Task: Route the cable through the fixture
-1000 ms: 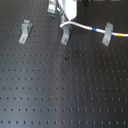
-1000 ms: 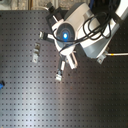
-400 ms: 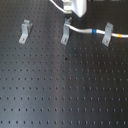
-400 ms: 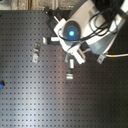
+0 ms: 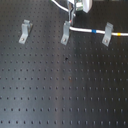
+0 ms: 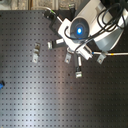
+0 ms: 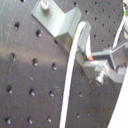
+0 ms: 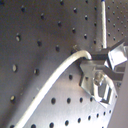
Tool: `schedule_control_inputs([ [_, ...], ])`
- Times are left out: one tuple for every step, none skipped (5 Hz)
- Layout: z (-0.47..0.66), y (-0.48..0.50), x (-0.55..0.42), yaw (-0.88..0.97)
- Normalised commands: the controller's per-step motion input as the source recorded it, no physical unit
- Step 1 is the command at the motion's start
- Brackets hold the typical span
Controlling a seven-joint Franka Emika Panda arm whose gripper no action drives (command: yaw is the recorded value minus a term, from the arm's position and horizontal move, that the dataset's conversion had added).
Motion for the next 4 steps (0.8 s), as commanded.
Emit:
schedule_control_inputs([
  [0.00, 0.064, 0.004, 0.00],
  [-0.01, 0.459, 0.319, 0.44],
  [-0.02, 0.000, 0.000, 0.00],
  [-0.14, 0.195, 0.172, 0.00],
])
